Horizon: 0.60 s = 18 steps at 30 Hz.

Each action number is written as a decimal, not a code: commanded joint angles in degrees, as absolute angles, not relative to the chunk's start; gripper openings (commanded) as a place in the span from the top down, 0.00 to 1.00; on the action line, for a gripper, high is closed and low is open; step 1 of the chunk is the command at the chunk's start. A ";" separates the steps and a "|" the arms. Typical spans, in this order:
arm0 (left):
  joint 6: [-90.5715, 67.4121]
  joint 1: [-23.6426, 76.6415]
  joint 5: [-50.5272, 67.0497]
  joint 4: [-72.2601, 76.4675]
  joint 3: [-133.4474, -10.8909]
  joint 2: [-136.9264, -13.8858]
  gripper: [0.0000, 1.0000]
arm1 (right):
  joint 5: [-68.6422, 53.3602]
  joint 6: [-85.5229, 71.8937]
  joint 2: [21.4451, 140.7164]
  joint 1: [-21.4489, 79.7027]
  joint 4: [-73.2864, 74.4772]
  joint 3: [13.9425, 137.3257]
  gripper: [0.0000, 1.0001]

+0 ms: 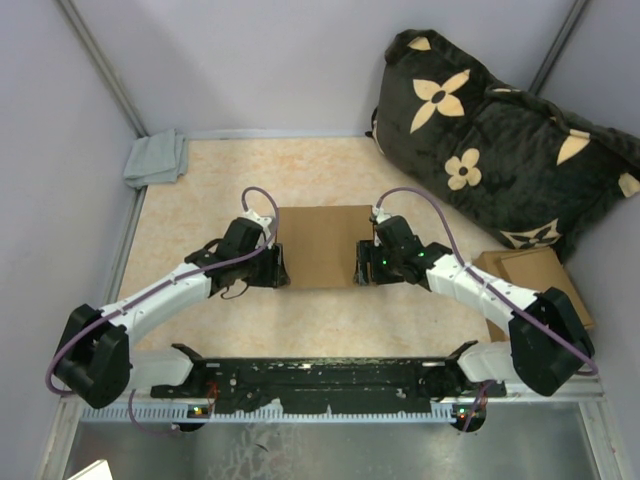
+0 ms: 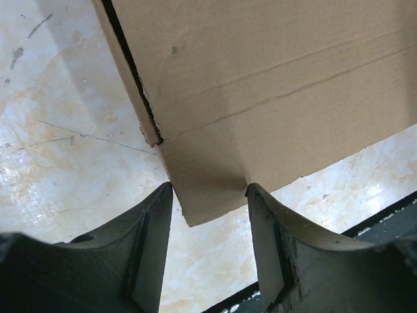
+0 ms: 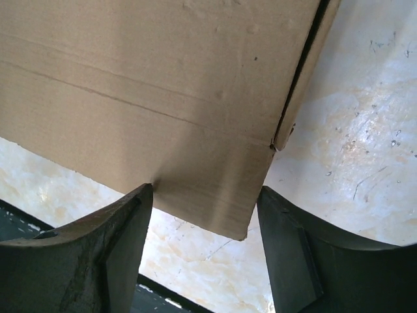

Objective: Fold the paper box

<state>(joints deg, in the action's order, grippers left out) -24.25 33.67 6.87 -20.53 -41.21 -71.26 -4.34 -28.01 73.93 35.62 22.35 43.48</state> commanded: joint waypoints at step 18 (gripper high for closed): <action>-24.95 34.01 7.50 -18.56 -40.88 -70.98 0.45 | -3.21 -26.57 72.03 36.21 18.82 41.58 0.34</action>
<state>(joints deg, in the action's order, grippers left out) -24.38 33.67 6.90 -20.49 -41.21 -71.26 -1.74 -27.00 73.56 35.64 21.82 41.80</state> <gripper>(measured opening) 0.555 0.660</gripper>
